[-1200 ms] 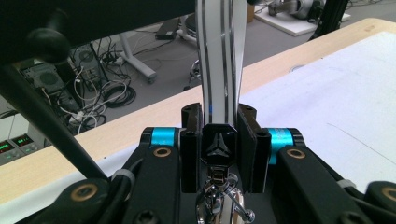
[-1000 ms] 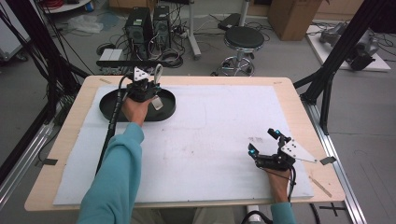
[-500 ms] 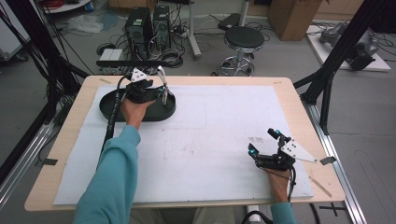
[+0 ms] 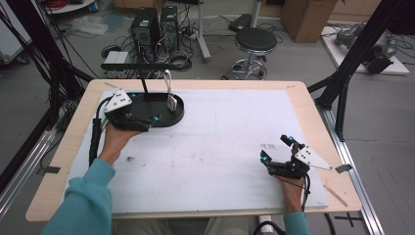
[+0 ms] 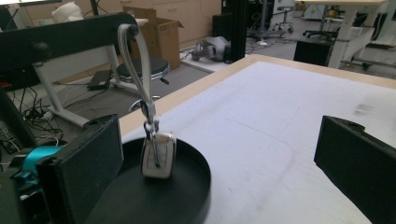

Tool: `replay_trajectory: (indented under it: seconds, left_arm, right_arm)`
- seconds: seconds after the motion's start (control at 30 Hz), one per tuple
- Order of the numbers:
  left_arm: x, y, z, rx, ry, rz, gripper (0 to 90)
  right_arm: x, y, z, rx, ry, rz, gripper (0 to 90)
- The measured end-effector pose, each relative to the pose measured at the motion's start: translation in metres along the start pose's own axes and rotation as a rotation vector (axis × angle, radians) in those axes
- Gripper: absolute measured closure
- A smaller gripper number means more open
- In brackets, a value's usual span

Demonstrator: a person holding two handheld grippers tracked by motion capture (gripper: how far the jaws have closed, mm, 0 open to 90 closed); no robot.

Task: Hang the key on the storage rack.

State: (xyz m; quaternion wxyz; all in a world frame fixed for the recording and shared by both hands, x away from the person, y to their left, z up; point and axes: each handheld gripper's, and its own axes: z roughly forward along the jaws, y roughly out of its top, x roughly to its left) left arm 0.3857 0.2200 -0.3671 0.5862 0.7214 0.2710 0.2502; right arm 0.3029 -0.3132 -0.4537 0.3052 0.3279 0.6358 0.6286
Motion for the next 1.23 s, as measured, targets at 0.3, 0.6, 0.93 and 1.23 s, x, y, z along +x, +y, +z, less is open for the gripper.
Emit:
replay_trajectory:
  seconds: [0.3,0.6,0.93,1.23]
  left_arm:
    - [-0.017,-0.033,-0.066,-0.067,0.004,-0.029,1.7]
    - [-0.030,-0.073,-0.100,-0.128,0.003,-0.048,1.7]
    - [-0.037,-0.108,-0.103,-0.183,0.002,-0.063,1.7]
    - [-0.038,-0.111,-0.105,-0.221,0.029,-0.058,1.7]
  right_arm:
    - [-0.001,0.000,0.001,0.002,0.001,0.003,0.6]
    - [0.001,0.000,0.001,0.011,0.000,-0.010,0.6]
    - [0.001,-0.001,0.002,0.017,0.001,-0.005,0.6]
    - [0.001,-0.001,0.002,0.024,0.001,-0.002,0.6]
